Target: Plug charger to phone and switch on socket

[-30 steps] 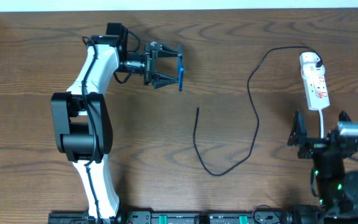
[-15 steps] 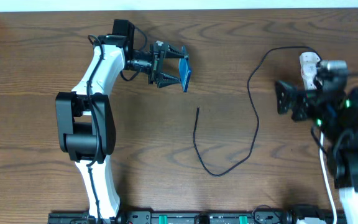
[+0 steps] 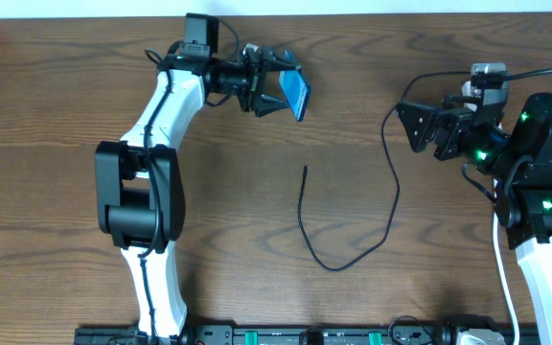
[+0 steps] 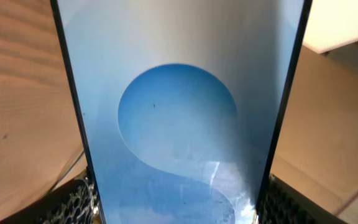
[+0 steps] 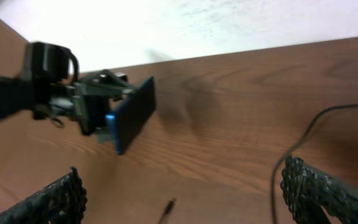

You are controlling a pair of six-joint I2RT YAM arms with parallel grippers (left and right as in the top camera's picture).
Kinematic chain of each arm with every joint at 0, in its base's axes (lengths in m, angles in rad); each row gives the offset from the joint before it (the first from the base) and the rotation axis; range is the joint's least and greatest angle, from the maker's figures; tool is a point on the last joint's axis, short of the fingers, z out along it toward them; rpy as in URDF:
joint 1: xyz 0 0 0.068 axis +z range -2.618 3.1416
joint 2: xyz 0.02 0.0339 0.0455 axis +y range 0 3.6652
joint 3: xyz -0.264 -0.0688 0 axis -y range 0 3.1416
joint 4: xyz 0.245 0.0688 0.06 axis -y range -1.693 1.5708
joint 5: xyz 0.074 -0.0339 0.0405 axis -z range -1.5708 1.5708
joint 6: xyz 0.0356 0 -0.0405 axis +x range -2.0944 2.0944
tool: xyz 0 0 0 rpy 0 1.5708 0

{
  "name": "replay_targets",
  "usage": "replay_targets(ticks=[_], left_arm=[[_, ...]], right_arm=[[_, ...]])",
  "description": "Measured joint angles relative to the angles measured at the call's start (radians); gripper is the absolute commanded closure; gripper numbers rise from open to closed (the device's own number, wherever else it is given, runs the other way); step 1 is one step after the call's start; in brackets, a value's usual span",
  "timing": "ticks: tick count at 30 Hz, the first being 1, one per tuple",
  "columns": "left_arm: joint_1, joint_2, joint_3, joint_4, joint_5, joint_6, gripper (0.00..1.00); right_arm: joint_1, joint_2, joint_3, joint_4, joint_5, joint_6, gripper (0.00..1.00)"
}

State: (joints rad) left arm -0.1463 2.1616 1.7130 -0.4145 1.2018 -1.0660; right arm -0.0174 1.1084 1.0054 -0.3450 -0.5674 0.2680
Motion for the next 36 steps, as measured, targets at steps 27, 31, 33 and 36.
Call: replay_targets(ticks=[27,31,33,36], left_arm=[[-0.242,-0.248,-0.002,0.013,-0.428,-0.181,0.93],[-0.245,-0.248,-0.002,-0.006,-0.449,-0.208,0.93],[-0.248,-0.248,-0.002,-0.008,-0.455,-0.229,0.93],[-0.258,-0.248,-0.002,-0.008,-0.463,-0.252,0.93]], right_arm=[[0.166,0.196,0.002,0.06,-0.148,0.117,0.01],[0.177,0.196,0.002,0.062,-0.148,0.107,0.01],[0.179,0.196,0.002,0.062,-0.138,0.105,0.01],[0.181,0.196,0.002,0.063,-0.11,0.102,0.01]])
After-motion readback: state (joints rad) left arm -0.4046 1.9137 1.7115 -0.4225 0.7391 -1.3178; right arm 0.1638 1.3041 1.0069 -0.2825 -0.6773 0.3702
